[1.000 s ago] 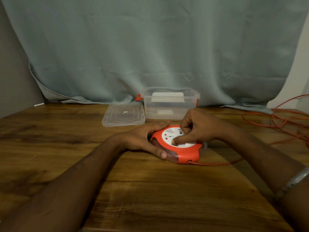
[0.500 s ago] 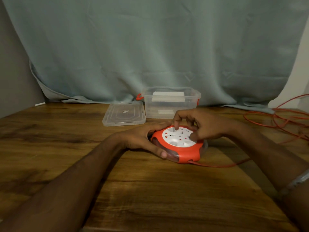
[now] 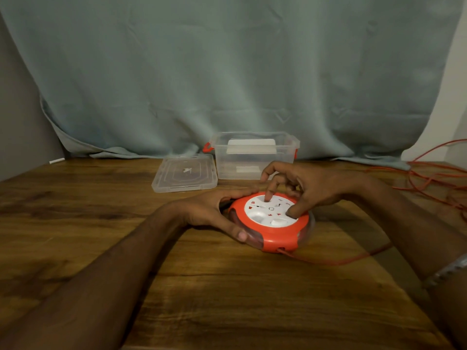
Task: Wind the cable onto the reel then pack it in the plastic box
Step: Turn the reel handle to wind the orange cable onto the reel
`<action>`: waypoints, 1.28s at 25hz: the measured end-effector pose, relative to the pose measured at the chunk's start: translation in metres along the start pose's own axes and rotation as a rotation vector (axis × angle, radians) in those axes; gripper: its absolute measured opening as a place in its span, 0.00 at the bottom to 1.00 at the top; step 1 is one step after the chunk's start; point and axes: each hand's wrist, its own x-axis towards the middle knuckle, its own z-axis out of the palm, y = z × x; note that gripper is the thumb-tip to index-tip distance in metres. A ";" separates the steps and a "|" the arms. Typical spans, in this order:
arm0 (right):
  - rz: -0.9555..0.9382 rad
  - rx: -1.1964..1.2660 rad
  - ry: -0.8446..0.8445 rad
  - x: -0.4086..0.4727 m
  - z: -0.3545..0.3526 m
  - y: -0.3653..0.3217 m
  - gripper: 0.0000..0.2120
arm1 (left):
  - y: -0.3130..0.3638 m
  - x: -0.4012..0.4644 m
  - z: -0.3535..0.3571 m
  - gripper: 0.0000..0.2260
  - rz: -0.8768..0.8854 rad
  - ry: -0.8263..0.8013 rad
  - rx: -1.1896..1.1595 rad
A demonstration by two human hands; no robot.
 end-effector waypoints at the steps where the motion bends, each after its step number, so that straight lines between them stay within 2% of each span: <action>1: -0.003 0.005 0.012 -0.001 0.000 -0.001 0.36 | 0.000 0.000 0.000 0.55 0.005 -0.006 -0.005; 7: 0.040 -0.082 0.114 -0.003 0.007 -0.010 0.32 | -0.003 -0.001 0.000 0.54 0.026 0.026 -0.044; 10: 0.024 -0.154 0.158 -0.001 0.015 -0.013 0.23 | -0.004 0.000 0.002 0.53 0.031 0.062 -0.055; 13: 0.038 -0.237 0.208 0.003 0.019 -0.015 0.17 | -0.003 0.002 0.003 0.47 0.031 0.099 -0.047; 16: 0.085 -0.280 0.255 0.005 0.022 -0.017 0.19 | -0.001 0.002 0.003 0.43 0.007 0.107 -0.054; 20: 0.105 -0.330 0.308 0.007 0.026 -0.019 0.22 | -0.005 0.003 0.004 0.47 0.068 0.099 -0.070; 24: 0.113 -0.337 0.346 0.010 0.031 -0.024 0.21 | -0.004 0.004 0.003 0.51 0.059 0.072 -0.035; 26: 0.044 -0.322 0.336 0.009 0.029 -0.024 0.19 | -0.004 0.004 0.003 0.54 0.050 0.067 -0.017; 28: -0.040 -0.210 0.315 0.006 0.026 -0.020 0.11 | -0.003 0.002 0.003 0.53 0.045 0.071 -0.017; 29: -0.058 -0.137 0.288 0.004 0.022 -0.017 0.10 | -0.002 0.002 0.003 0.51 0.040 0.071 -0.022; 32: -0.059 -0.016 0.140 0.004 0.017 -0.007 0.18 | -0.001 0.002 0.001 0.46 0.047 0.035 -0.030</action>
